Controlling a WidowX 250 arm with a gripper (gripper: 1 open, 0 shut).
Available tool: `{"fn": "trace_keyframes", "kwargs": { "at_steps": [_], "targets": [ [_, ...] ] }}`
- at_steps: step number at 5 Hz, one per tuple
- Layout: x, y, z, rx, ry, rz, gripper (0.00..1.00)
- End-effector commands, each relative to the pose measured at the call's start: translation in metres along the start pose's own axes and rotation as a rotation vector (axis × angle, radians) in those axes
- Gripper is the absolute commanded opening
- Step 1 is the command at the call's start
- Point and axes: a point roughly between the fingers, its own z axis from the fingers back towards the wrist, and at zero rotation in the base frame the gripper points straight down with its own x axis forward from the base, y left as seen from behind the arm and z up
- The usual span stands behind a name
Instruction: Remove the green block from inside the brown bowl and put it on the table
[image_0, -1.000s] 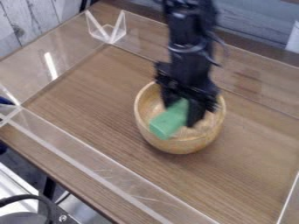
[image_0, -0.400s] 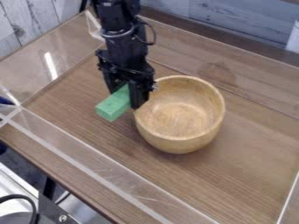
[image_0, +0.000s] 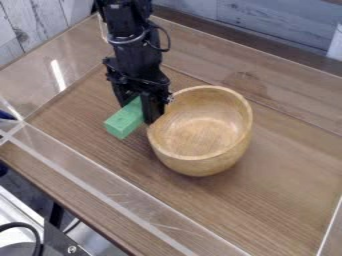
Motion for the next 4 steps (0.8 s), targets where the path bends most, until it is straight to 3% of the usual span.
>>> {"fn": "trace_keyframes", "kwargs": {
  "at_steps": [1,4],
  "targets": [
    [0.0022,-0.001,0.005,0.011,-0.015,-0.01,0.0],
    [0.0026,-0.0047,0.0062,0.01,-0.014,-0.016,0.0]
  ]
}}
